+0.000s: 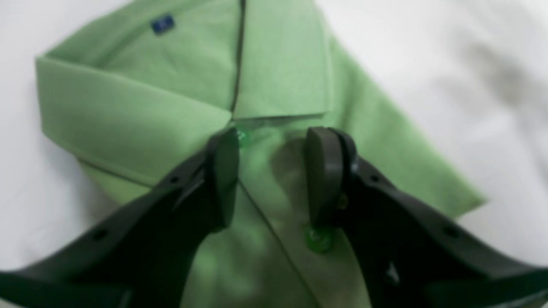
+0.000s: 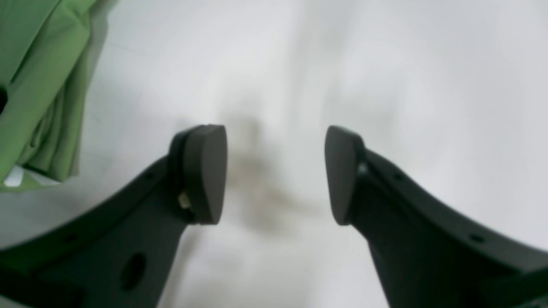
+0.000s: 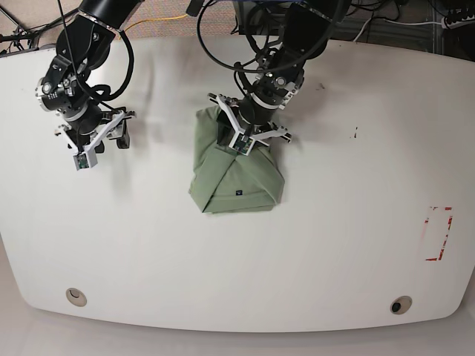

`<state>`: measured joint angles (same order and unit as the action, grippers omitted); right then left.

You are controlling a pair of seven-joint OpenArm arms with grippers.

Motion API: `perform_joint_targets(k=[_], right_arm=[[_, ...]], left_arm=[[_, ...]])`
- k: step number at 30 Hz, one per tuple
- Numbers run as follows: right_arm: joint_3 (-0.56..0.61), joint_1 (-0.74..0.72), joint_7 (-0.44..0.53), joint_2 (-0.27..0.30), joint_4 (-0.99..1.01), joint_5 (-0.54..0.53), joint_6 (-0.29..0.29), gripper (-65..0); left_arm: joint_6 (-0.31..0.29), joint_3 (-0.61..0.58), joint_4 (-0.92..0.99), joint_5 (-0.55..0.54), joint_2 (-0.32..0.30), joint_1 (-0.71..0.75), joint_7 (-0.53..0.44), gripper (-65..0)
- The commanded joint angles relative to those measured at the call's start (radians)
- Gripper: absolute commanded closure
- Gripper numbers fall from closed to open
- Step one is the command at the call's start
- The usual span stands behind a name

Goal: Fold the T-shirt properly
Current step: 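Grasp the folded bundle's edge with the left gripper and lift it, then carry the folded shirt with the left gripper to the table corner and release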

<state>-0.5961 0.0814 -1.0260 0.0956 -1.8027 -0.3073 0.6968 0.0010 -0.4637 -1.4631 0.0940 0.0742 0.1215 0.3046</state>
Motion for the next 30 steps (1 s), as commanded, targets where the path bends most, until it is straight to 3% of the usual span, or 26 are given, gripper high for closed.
perform_joint_targets(k=[1,7,12,18,21,26,30], right_arm=[[0.000,-0.010,0.022,0.013,-0.016,-0.017,0.001,-34.2],[0.000,-0.012,0.022,0.013,-0.019,-0.019,0.001,-34.2],[0.000,-0.012,0.022,0.013,-0.019,-0.019,0.001,-34.2],[0.001,-0.013,0.022,0.013,-0.019,-0.019,0.001,-34.2],[0.001,-0.013,0.022,0.013,-0.019,-0.019,0.001,-34.2],[0.001,-0.015,0.022,0.013,-0.019,-0.019,0.001,-34.2],[0.001,-0.015,0.025,0.013,-0.019,-0.019,0.001,-34.2]], left_arm=[[0.009,0.043,0.025,0.010,-0.012,0.000,0.048,-24.2],[-0.008,0.194,0.023,0.008,-0.087,0.019,0.055,-24.2],[-0.151,0.336,0.023,0.008,-0.169,0.019,0.060,-24.2],[-0.355,0.586,0.031,0.010,-0.285,0.011,0.143,-24.2],[-0.424,0.672,0.039,0.010,-0.339,0.011,0.144,-24.2],[-0.477,0.791,0.146,0.010,-0.443,0.011,0.144,-24.2],[-0.557,0.880,0.233,0.010,-0.525,0.000,0.144,-24.2]])
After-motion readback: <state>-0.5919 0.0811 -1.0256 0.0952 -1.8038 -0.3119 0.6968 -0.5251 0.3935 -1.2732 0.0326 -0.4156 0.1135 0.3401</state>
